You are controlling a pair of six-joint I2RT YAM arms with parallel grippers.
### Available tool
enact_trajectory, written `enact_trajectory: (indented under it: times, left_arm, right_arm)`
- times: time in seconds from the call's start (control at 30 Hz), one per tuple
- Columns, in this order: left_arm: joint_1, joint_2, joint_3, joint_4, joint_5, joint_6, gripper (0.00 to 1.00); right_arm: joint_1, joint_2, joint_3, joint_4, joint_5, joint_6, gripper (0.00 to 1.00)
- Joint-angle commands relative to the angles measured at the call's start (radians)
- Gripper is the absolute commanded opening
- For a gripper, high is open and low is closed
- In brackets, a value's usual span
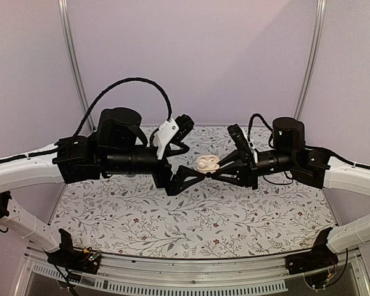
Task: Insert the wireless bluetooth earbuds into the charging case
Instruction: Adjust the left earbud in the left side groove of the charging case.
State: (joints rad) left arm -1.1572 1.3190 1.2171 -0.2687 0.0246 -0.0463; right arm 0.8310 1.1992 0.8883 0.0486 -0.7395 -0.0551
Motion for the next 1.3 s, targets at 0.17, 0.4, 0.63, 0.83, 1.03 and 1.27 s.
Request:
enact_trajectory:
  times: [0.17,0.4,0.63,0.83,1.03,1.27]
  left_arm:
    - [0.052,0.019,0.018,0.042,0.08,-0.078,1.0]
    - [0.08,0.027,0.019,0.055,0.086,-0.107,0.99]
    - [0.094,0.038,0.017,0.053,0.098,-0.114,0.96]
    - [0.098,0.046,0.017,0.051,0.097,-0.114,0.94]
    - [0.099,0.052,0.018,0.041,0.092,-0.12,0.94]
    - [0.102,0.059,0.05,0.022,0.011,-0.155,0.97]
  right_arm:
    - [0.008,0.013,0.031,-0.019,-0.034,-0.022,0.0]
    - [0.012,0.011,0.035,-0.027,-0.038,-0.03,0.0]
    - [0.015,0.005,0.037,-0.03,-0.04,-0.032,0.0]
    - [0.014,0.0,0.037,-0.029,-0.035,-0.029,0.0]
    - [0.015,-0.011,0.035,-0.016,-0.026,-0.022,0.0]
    - [0.014,-0.018,0.033,-0.011,-0.023,-0.017,0.0]
